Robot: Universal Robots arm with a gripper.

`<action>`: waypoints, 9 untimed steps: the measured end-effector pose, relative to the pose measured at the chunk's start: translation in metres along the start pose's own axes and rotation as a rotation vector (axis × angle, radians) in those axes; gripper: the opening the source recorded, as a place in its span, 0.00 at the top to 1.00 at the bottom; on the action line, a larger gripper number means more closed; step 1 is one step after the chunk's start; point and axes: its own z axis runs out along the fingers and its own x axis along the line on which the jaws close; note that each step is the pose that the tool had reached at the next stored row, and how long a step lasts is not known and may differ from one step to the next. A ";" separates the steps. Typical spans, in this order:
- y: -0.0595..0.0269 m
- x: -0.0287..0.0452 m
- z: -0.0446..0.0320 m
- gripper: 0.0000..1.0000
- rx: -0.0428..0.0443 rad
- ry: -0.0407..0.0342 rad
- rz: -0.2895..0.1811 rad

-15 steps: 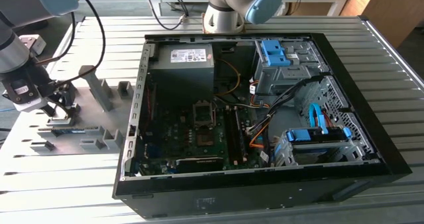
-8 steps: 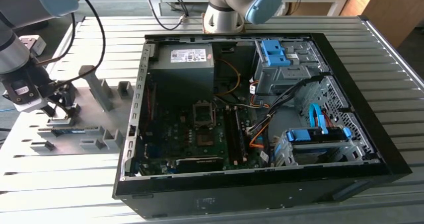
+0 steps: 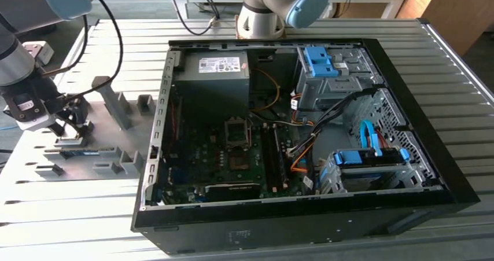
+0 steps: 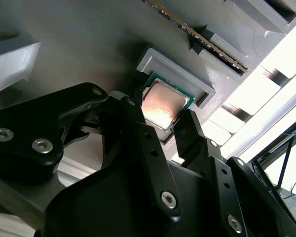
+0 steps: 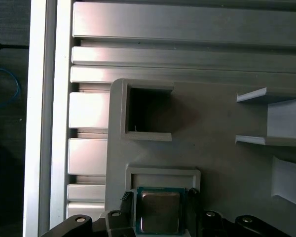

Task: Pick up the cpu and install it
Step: 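Pick up the cpu and move it towards the insertion slot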

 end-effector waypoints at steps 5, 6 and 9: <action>0.0000 0.0000 0.0000 0.53 0.0000 0.0001 0.000; 0.0000 0.0000 0.0000 0.53 0.0000 0.0001 0.000; 0.0000 0.0000 0.0000 0.53 0.0000 0.0000 0.000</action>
